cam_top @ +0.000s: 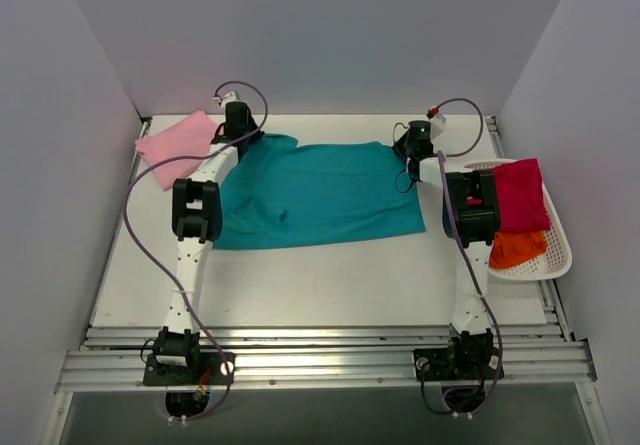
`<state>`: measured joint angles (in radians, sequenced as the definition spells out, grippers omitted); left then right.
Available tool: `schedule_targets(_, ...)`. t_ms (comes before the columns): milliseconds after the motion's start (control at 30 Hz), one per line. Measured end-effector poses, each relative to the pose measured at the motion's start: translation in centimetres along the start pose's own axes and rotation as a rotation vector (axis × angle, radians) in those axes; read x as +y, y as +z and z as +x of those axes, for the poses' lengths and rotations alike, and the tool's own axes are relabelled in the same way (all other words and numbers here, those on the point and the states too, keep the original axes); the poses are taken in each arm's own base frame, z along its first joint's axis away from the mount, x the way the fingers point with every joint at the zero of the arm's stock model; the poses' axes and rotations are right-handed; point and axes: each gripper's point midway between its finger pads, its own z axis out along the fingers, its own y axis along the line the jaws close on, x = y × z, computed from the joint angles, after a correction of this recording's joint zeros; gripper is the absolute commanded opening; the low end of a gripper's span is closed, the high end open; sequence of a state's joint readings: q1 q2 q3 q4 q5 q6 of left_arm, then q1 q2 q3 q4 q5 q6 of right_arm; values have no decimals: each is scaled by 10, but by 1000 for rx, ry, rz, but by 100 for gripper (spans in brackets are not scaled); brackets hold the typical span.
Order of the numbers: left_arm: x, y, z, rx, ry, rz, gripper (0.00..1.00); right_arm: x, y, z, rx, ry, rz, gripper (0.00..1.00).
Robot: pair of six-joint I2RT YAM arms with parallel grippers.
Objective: Fold and stack the t-shirts
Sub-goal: Fold the tshirt
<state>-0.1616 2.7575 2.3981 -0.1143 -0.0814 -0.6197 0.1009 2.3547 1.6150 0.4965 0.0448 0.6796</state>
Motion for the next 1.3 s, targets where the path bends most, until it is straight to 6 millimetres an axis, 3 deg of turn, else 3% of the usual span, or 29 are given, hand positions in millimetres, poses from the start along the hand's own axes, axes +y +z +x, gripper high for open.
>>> schedule_targets(667, 0, -3, -2, 7, 31, -1, 2, -3, 1, 0, 0, -7, 7, 0)
schedule_targets(867, -5, -9, -19, -3, 49, 27, 2, -7, 2, -4, -6, -3, 12, 0)
schedule_targets(1033, -16, -14, -38, -26, 74, 60, 2, -5, 4, -20, -30, 6, 5, 0)
schedule_targets(1300, -21, -28, -47, -15, 109, 64, 2, -6, 3, -26, -34, 12, 2, 0)
